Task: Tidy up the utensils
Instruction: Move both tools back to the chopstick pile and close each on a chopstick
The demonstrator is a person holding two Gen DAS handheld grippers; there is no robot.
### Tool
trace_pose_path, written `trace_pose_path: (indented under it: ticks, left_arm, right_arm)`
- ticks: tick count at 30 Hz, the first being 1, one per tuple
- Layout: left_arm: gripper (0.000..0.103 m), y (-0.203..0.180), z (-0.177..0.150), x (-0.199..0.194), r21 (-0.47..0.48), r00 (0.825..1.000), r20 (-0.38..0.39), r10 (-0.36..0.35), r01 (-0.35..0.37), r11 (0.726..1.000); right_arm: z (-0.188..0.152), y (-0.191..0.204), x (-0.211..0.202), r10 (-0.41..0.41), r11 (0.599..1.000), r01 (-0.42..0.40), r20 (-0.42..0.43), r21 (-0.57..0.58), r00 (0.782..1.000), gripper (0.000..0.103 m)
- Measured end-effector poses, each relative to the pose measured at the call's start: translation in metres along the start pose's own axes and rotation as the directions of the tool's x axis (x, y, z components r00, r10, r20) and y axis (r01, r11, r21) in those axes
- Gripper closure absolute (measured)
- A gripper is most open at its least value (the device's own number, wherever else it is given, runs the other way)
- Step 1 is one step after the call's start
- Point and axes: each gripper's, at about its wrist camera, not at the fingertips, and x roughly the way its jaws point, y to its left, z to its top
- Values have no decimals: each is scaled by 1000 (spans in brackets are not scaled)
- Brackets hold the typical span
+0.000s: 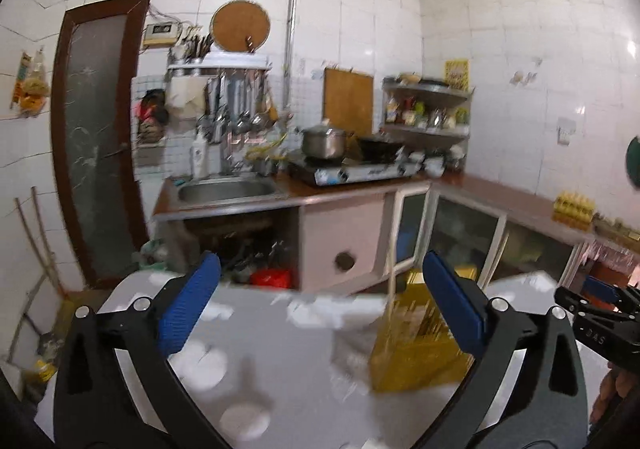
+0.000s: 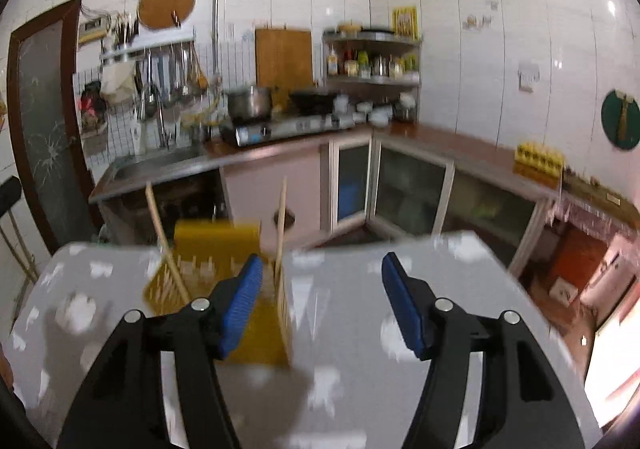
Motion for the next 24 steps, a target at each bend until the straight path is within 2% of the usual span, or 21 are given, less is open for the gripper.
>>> trace_pose_path:
  ticks: [4,8,13,17,18,20,23,24]
  left_arm:
    - [5,3,-42,-3,11,996,-88,28,-28,1000]
    - [5,6,-91,11,-10,974,-228,15,-18,1000]
    - [5,8,-134,26,-13,945,-328,6,-10,1000]
    - [5,7,-155,35,-16,929,-371,-14,9,1000]
    - [5,8,-161,38,-19,921,-389,-12,6,1000]
    - [5,9,-169,43,-40,904,-427,-29,13,999]
    - [5,7,-178,51,-56,878,-476,-46,22,998]
    - [5,8,-181,53,-64,871,-489,-57,30,998]
  right_arm:
    - [-44,5,7,-36,999,34,-76,-19,996,42]
    - [-88,7,21,-42,999,42,-167,-6,985,42]
    - [-133,4,42,-51,998,59,-285,18,957,42]
    - [-150,7,54,-47,998,57,-359,16,932,43]
    - [-151,9,56,-47,998,57,-368,16,929,46]
    - [-155,13,61,-37,999,46,-400,14,916,58]
    - [-156,21,64,-57,998,58,-407,-10,912,62]
    - [-155,22,65,-51,999,52,-411,-8,910,67]
